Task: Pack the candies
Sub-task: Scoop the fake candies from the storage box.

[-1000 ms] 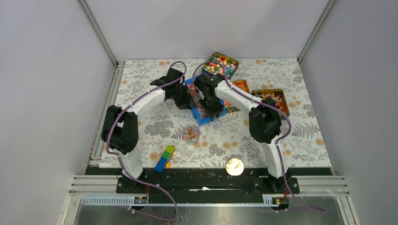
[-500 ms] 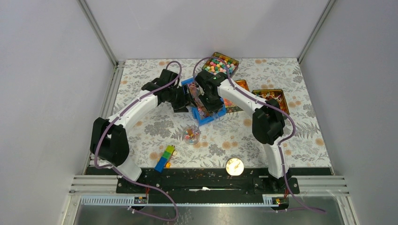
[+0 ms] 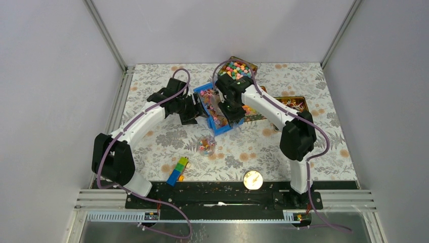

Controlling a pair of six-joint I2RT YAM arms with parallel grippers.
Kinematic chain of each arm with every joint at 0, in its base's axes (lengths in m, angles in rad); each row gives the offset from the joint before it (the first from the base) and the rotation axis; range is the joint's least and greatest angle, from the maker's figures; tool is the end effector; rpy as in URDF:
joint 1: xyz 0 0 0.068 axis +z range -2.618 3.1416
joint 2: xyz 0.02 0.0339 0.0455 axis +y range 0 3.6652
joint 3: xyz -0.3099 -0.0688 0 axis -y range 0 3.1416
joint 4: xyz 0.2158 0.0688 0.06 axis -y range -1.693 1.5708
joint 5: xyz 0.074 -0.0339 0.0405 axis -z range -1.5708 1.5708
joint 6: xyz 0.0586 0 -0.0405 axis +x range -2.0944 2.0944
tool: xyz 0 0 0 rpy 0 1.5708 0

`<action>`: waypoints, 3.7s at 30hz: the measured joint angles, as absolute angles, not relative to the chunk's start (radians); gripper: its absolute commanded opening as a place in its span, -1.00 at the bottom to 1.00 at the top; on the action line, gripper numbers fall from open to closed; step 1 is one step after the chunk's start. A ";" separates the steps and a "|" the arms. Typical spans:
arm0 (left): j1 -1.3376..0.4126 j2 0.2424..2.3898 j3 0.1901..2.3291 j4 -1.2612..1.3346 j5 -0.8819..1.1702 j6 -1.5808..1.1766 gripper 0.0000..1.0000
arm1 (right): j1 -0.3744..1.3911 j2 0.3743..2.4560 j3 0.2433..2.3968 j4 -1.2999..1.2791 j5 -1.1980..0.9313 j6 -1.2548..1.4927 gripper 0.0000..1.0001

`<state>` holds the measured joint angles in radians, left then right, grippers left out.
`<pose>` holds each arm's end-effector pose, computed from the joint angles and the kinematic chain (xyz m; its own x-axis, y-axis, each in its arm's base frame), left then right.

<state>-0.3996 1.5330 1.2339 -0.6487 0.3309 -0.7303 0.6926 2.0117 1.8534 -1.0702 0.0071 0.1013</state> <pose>0.2761 -0.1373 0.3118 -0.9193 -0.2966 -0.2587 -0.0949 0.8049 -0.5858 0.3230 0.2674 0.2941 -0.7856 -0.5204 -0.3346 -0.5601 0.8280 0.0273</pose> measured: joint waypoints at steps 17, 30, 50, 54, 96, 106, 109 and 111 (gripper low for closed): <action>-0.399 1.550 1.220 -0.649 0.338 -0.730 0.32 | 0.692 2.003 1.927 -1.472 -0.097 0.113 -1.00; -0.399 1.574 1.217 -0.636 0.344 -0.733 0.33 | 0.692 2.157 2.131 -1.515 -0.119 0.156 -1.00; -0.399 1.685 1.374 -0.779 0.279 -0.619 0.36 | 0.689 2.238 2.148 -1.519 -0.189 0.190 -1.00; -0.399 1.704 1.398 -0.806 0.257 -0.596 0.36 | 0.673 2.281 2.189 -1.518 -0.211 0.193 -1.00; -0.380 1.711 1.387 -0.842 0.234 -0.562 0.42 | 0.611 2.222 2.132 -1.468 -0.167 0.126 -1.00; -0.380 1.553 1.249 -0.780 0.234 -0.600 0.50 | 0.635 2.015 1.911 -1.419 -0.128 0.103 -1.00; -0.380 1.508 1.209 -0.765 0.234 -0.608 0.51 | 0.653 1.958 1.851 -1.406 -0.118 0.098 -1.00; -0.380 1.473 1.175 -0.746 0.234 -0.615 0.53 | 0.667 1.921 1.814 -1.399 -0.115 0.094 -1.00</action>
<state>-0.3801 1.4731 1.1748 -0.7460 0.2344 -0.6147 0.6670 1.9205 1.8145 -1.3991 -0.1150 0.0940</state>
